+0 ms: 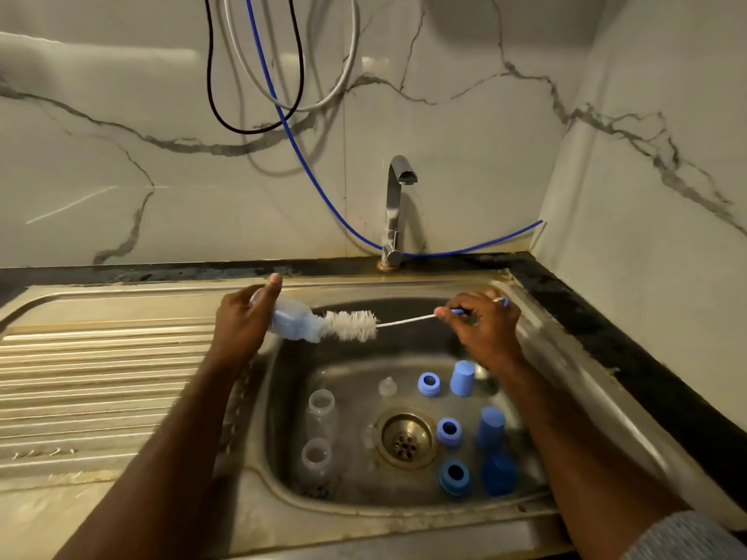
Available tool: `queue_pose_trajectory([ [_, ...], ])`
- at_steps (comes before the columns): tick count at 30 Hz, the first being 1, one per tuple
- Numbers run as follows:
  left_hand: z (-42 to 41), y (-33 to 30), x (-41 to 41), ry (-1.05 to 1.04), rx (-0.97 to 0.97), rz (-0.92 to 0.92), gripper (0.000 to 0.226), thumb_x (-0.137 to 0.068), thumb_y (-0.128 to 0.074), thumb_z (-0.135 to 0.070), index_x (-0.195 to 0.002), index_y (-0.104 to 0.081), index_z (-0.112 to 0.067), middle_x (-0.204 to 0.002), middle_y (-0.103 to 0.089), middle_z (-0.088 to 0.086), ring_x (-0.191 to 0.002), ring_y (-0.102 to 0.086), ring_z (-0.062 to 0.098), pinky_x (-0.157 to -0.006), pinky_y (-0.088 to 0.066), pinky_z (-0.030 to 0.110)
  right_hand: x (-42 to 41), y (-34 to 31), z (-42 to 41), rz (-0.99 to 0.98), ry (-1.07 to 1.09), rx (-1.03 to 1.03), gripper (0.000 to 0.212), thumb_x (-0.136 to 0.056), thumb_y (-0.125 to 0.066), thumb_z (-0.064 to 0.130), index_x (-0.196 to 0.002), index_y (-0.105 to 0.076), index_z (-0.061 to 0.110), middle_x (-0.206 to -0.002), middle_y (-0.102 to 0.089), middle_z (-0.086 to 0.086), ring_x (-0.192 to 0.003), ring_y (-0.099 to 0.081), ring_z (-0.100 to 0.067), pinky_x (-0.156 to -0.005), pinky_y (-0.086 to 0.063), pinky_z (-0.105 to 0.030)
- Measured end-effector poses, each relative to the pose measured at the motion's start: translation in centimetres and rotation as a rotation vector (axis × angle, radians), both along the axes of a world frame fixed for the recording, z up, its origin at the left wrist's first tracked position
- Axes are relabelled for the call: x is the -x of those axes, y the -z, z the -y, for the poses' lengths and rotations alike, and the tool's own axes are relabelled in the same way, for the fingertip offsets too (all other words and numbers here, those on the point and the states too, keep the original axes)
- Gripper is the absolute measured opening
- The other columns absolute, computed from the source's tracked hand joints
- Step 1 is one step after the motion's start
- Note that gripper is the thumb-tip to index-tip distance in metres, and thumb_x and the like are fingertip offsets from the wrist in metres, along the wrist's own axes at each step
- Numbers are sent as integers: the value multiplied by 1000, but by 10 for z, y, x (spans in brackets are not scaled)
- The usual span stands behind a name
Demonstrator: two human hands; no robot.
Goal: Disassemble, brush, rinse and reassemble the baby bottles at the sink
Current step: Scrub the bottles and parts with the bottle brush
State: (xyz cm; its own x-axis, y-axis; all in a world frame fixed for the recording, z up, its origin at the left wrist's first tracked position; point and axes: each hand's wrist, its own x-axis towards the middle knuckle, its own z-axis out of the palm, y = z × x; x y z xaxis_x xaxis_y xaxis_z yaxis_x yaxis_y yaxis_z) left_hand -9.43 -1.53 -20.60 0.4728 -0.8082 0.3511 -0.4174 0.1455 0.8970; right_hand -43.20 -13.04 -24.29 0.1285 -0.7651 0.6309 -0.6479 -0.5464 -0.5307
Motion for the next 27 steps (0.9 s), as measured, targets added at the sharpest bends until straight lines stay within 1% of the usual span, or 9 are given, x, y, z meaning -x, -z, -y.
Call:
queue_pose_trajectory([
  [3, -1, -3, -8, -32, 33, -63, 54, -91, -50, -63, -88, -70, -13, -72, -66, 12, -49, -53, 11, -51, -40, 27, 5, -3, 2, 106, 40, -68, 16, -83, -78, 40, -78, -64, 34, -81, -60, 21, -93, -52, -6, -99, -39, -54],
  [6, -2, -2, -12, -43, 27, -41, 48, -96, -51, -57, -86, -70, -14, -69, -65, 11, -43, -51, 4, -49, -39, 25, 4, -3, 1, 84, 1, -59, 18, -80, -76, 46, -76, -62, 35, -78, -60, 23, -89, -56, -10, -94, -45, -54],
  [10, 0, -3, -4, -35, 20, -46, 52, -95, -52, -58, -95, -71, -9, -75, -65, 15, -51, -51, 16, -49, -39, 26, 2, -2, 3, 142, -14, -71, 18, -78, -74, 51, -78, -63, 37, -81, -64, 20, -91, -61, -14, -93, -47, -54],
  [12, -2, -5, -9, -67, 41, -106, 51, -96, -53, -57, -96, -72, -10, -70, -64, 10, -50, -50, 13, -49, -38, 25, 8, -4, 5, 185, 47, -102, 17, -77, -77, 49, -78, -65, 36, -81, -65, 20, -92, -61, -14, -95, -46, -55],
  [15, -2, -3, -2, -39, 13, -54, 49, -95, -51, -57, -88, -70, -12, -70, -64, 8, -51, -55, 11, -49, -39, 25, 1, -5, 0, 126, -29, -75, 15, -78, -81, 38, -77, -66, 35, -78, -64, 22, -87, -60, -9, -90, -50, -51],
  [18, -1, -7, -2, -18, 24, -108, 61, -90, -51, -65, -89, -69, -7, -71, -63, 10, -46, -49, 10, -44, -36, 23, 6, -6, 4, 227, -19, -118, 15, -74, -79, 47, -77, -69, 37, -80, -68, 18, -88, -65, -11, -89, -53, -50],
  [21, 1, -5, -10, -16, 11, -176, 56, -95, -50, -62, -92, -68, -10, -75, -62, 16, -44, -47, 11, -42, -34, 23, 10, -2, 10, 255, -36, -141, 15, -73, -78, 48, -76, -69, 38, -82, -71, 13, -88, -67, -16, -87, -55, -51],
  [24, 4, 0, 5, 57, -23, -167, 52, -99, -46, -59, -107, -65, -12, -91, -64, 21, -58, -54, 15, -49, -41, 26, -1, -2, 8, 167, -81, -109, 13, -81, -76, 43, -82, -71, 32, -82, -70, 13, -87, -66, -14, -83, -55, -43],
  [27, 6, 2, 10, 46, -8, -236, 41, -103, -45, -48, -128, -54, -17, -119, -59, 13, -96, -62, 27, -69, -50, 31, 5, 1, 7, 8, -73, -276, 22, -95, -62, 44, -92, -73, 25, -77, -65, 13, -78, -63, -8, -73, -48, -26],
])
